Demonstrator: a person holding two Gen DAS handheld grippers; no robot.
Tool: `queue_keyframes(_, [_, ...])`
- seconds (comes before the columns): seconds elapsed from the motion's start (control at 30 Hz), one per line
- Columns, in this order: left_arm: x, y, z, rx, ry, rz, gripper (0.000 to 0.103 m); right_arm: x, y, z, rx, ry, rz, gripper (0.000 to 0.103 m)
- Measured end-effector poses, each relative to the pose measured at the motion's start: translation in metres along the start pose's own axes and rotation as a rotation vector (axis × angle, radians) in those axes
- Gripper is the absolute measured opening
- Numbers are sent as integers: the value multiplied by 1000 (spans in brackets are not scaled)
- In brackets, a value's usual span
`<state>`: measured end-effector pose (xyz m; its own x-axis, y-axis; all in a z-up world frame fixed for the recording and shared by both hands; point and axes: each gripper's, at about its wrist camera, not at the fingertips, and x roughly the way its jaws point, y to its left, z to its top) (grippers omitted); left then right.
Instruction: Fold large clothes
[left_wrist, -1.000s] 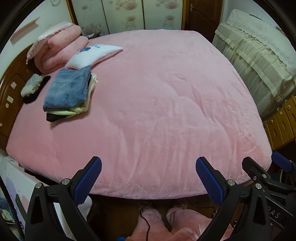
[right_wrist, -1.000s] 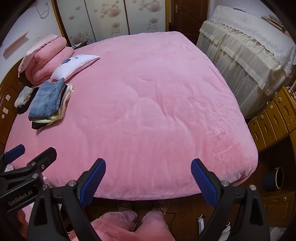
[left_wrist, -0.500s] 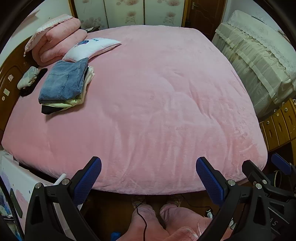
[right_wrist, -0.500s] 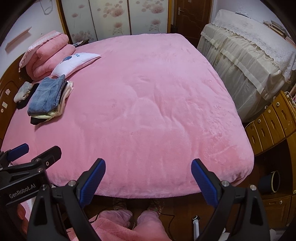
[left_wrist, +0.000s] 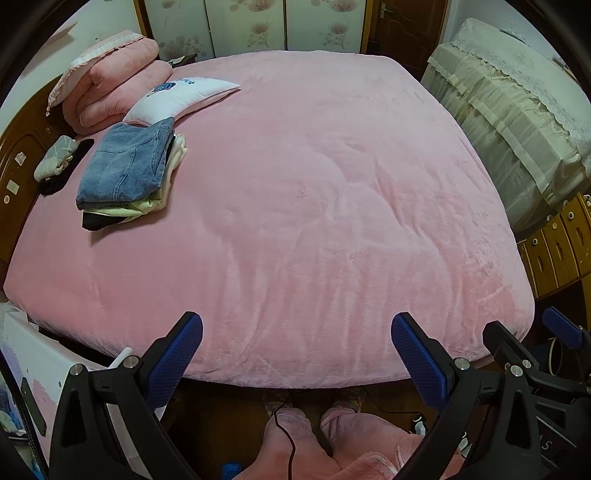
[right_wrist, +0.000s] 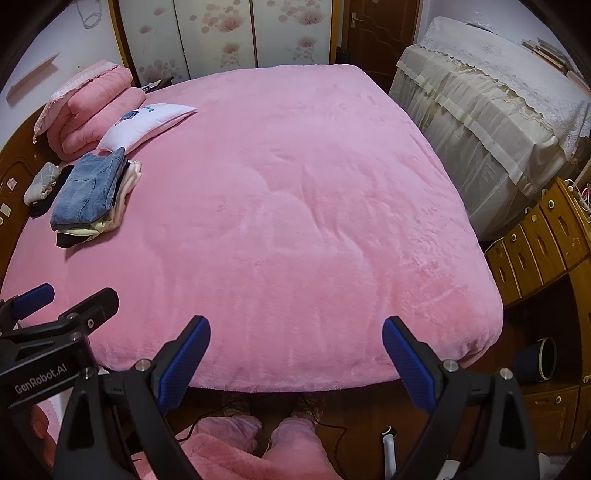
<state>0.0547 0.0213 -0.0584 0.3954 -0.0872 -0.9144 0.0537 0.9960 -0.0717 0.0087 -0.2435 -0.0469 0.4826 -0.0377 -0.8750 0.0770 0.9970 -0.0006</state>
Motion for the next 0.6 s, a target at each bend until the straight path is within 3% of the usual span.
queue_keyframes(0.6, [0, -2, 4, 25, 9, 7, 101, 2, -2, -3, 22, 17, -11, 95])
